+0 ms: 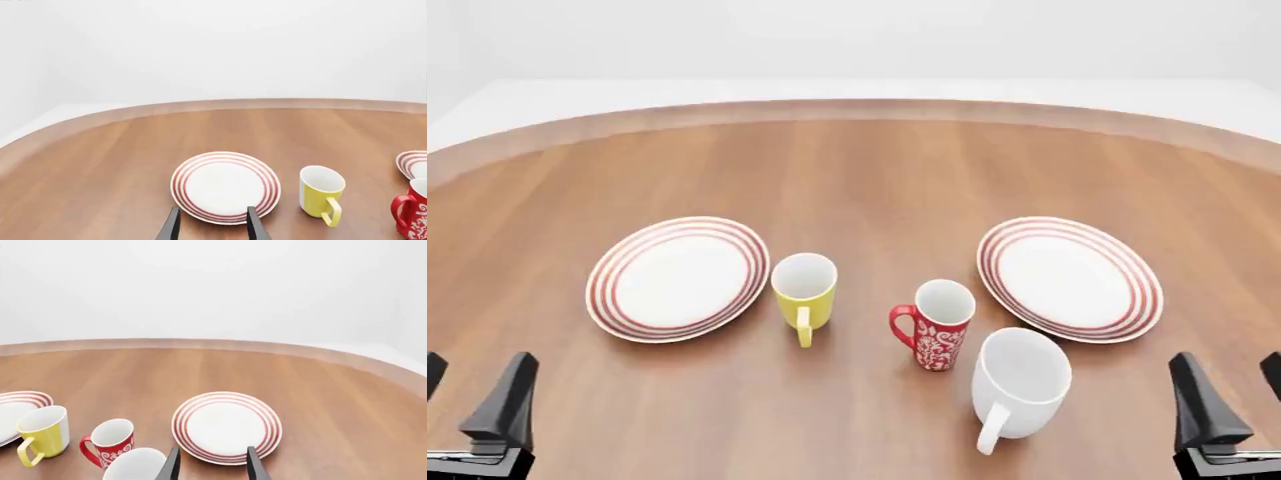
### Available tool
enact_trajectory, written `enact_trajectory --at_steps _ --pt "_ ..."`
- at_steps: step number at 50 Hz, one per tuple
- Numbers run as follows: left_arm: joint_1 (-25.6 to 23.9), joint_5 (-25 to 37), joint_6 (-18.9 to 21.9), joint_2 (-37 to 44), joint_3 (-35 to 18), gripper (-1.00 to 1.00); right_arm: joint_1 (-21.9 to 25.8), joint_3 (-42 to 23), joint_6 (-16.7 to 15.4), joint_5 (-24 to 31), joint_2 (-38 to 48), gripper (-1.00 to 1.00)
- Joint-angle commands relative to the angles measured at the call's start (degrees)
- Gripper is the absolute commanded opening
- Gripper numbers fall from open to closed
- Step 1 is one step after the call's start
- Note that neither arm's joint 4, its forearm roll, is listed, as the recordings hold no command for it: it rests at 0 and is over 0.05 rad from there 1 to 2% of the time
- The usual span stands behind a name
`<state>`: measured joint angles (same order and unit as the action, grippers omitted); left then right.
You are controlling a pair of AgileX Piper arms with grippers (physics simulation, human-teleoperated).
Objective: Put the red mug on the left plate.
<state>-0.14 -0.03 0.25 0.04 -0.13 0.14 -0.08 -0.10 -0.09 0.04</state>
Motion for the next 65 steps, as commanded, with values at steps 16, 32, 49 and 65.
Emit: enact_trajectory --at_steps 16,32,49,65 --pt "-0.85 -0.35 1.72 0.00 -0.43 1.00 0.12 -0.01 -1.31 -0.27 0.02 1.00" --pt "-5.94 3.35 5.36 0.50 -6.09 1.00 -0.23 0.00 -1.89 -0.71 -0.02 1.00" --pt "-15.89 -7.42 7.73 15.66 -13.13 1.00 -0.22 -0.02 -2.88 -1.60 -0.03 1.00" --pt "-25.10 -19.57 15.30 37.82 -18.73 1.00 -0.25 0.05 -3.77 -1.40 -0.03 1.00"
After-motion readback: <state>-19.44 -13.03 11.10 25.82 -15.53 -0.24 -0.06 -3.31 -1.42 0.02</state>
